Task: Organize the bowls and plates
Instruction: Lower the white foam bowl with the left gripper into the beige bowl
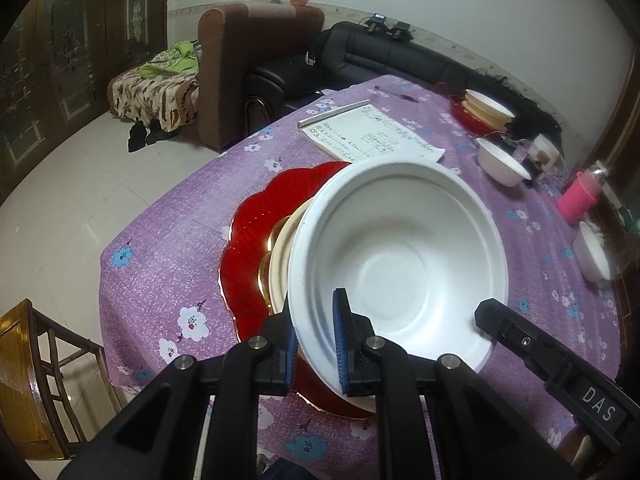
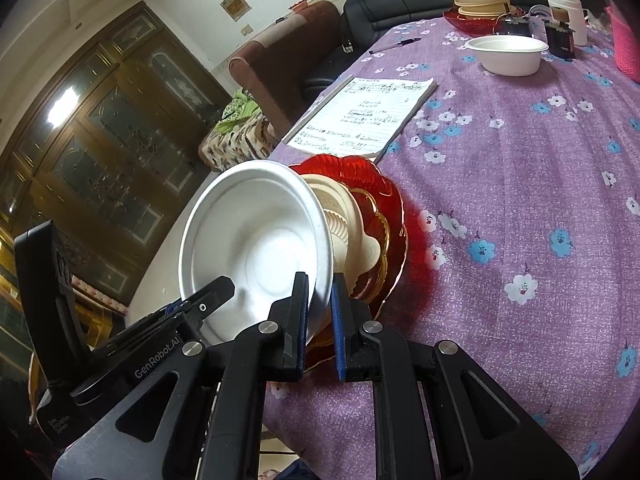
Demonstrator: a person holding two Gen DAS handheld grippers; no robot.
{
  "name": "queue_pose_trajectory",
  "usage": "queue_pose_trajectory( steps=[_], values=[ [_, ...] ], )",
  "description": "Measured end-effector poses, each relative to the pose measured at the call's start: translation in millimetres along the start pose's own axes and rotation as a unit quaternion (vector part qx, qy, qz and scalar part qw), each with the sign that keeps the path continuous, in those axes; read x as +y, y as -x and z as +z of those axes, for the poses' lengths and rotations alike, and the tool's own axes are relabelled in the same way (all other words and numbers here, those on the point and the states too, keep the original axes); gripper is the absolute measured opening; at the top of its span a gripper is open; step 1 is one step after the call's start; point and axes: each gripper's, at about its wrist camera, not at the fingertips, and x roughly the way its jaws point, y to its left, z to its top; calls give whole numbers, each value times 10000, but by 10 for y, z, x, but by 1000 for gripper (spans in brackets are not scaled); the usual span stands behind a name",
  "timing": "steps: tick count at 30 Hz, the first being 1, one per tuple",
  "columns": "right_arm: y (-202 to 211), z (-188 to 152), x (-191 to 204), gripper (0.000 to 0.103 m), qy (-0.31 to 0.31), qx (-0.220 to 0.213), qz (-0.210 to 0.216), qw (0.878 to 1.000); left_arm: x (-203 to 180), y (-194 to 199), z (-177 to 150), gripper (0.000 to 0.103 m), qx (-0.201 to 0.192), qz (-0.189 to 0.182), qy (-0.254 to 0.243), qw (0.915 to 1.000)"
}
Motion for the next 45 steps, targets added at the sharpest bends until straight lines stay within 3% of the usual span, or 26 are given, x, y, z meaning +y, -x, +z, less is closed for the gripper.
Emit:
queue_pose_trajectory(
  steps=[15,45],
  values=[
    [-69,5,160,11,223,40,44,9997,109,-27,50,13,1,93,157,9998],
    [-112,87,16,11,62,16,-56,10000,-14,-91,52,14,11,188,-52,9998]
  ],
)
